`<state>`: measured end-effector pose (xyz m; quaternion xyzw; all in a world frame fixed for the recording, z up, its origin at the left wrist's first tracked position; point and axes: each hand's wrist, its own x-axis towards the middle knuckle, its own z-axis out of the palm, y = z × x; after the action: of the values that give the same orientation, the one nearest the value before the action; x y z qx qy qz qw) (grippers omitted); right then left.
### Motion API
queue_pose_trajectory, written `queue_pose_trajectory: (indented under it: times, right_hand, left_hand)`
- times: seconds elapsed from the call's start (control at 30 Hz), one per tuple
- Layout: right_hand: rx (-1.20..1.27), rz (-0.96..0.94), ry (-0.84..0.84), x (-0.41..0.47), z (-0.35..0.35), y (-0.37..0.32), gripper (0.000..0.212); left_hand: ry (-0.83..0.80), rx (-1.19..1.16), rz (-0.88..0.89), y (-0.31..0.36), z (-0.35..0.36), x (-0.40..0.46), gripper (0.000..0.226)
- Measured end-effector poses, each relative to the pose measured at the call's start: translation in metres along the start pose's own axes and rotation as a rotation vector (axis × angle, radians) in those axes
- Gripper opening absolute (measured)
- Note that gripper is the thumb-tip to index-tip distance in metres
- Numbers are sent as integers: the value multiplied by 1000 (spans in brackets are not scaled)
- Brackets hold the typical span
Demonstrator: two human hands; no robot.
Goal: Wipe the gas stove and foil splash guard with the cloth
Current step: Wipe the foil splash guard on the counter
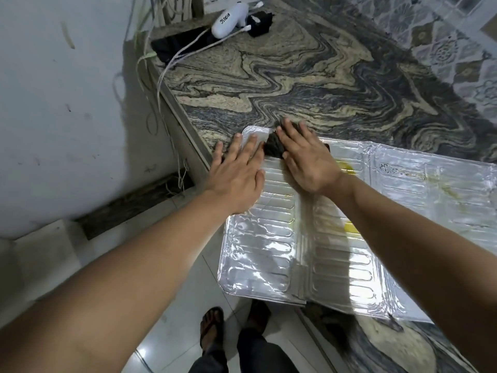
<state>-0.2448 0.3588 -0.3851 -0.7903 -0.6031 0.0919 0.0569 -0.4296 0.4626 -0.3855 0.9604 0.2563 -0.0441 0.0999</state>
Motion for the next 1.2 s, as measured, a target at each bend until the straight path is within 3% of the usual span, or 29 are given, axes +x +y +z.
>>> queue_pose_trajectory:
  times: [0.6,0.8,1.03,1.13,1.2]
  right_hand:
    - [89,-159,-43,-152,13,-71,57]
    - [96,-160,-62,-187,14,-72,57]
    - [109,-110,-62,-212,15,-72,56]
    - [100,-103,-68,-212,14,-73,56]
    - [92,-108,-72,-212,14,-73,57]
  left_hand:
    - [-35,26,-4,1,-1,3,63]
    - [-38,148,4,6,-12,0,63]
    - [89,387,-28,26,-21,-9,67]
    - [191,336,63,43,-25,-7,77]
    - [184,167,75,58,-25,-5,76]
